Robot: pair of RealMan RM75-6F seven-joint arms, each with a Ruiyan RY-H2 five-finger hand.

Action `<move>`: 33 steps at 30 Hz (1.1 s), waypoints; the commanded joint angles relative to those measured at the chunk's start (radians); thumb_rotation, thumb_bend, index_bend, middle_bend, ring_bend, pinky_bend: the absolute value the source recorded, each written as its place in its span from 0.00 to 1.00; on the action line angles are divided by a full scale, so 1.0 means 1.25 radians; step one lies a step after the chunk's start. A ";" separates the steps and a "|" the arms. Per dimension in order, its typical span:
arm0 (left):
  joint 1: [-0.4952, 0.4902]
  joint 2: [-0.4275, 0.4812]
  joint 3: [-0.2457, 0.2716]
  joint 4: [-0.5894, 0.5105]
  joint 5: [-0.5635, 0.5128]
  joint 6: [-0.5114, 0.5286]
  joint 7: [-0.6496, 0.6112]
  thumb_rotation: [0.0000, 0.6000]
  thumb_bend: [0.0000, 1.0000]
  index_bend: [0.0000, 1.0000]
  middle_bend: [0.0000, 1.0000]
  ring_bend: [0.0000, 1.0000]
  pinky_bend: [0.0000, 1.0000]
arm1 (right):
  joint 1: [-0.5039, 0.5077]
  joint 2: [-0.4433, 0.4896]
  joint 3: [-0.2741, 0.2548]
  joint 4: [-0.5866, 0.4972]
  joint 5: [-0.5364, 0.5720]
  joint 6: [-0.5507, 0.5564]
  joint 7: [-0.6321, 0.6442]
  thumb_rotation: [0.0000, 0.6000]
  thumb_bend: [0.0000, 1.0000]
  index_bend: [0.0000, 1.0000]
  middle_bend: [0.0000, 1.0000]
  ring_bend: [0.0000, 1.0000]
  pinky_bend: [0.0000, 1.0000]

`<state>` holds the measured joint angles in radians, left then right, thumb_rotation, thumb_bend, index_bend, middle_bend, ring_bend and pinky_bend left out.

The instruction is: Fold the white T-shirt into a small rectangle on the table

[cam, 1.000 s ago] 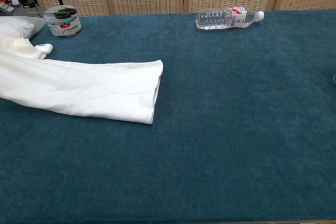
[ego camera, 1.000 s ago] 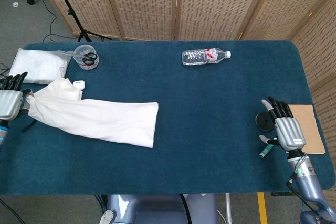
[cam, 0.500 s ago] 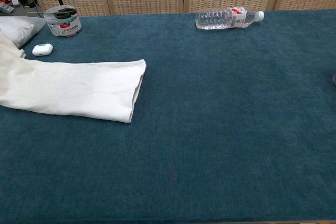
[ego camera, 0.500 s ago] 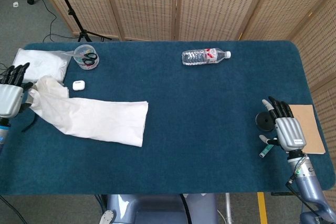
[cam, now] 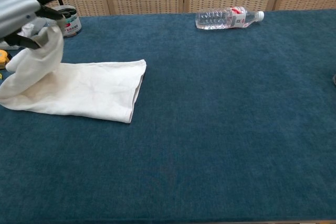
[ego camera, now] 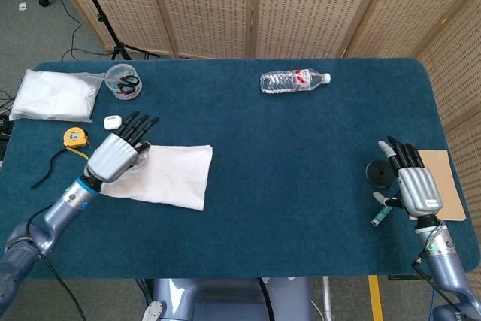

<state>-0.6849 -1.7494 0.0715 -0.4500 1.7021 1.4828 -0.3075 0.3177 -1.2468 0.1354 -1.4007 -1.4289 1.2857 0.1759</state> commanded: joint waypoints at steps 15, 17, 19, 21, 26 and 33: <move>-0.062 -0.049 0.034 -0.074 0.055 -0.073 0.103 1.00 0.61 0.77 0.00 0.00 0.00 | -0.001 0.011 0.003 -0.006 0.001 0.000 0.017 1.00 0.00 0.00 0.00 0.00 0.00; -0.073 -0.064 0.034 -0.073 0.056 -0.093 0.107 1.00 0.61 0.77 0.00 0.00 0.00 | -0.001 0.011 0.003 -0.006 0.001 0.000 0.016 1.00 0.00 0.00 0.00 0.00 0.00; -0.085 -0.081 0.031 -0.066 0.057 -0.107 0.118 1.00 0.61 0.77 0.00 0.00 0.00 | -0.001 0.011 0.003 -0.006 0.001 0.000 0.016 1.00 0.00 0.00 0.00 0.00 0.00; -0.092 -0.093 0.029 -0.063 0.056 -0.119 0.125 1.00 0.60 0.77 0.00 0.00 0.00 | -0.002 0.012 0.003 -0.007 0.002 0.000 0.015 1.00 0.00 0.00 0.00 0.00 0.00; -0.109 -0.119 0.021 -0.060 0.053 -0.141 0.150 1.00 0.59 0.77 0.00 0.00 0.00 | -0.001 0.012 0.004 -0.006 0.004 -0.002 0.015 1.00 0.00 0.00 0.00 0.00 0.00; -0.109 -0.121 0.001 -0.098 0.021 -0.178 0.146 1.00 0.33 0.00 0.00 0.00 0.00 | -0.001 0.012 0.002 -0.008 0.002 -0.003 0.014 1.00 0.00 0.00 0.00 0.00 0.00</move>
<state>-0.8224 -1.9030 0.0850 -0.5506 1.7442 1.2700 -0.1133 0.3166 -1.2316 0.1381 -1.4101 -1.4258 1.2813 0.1937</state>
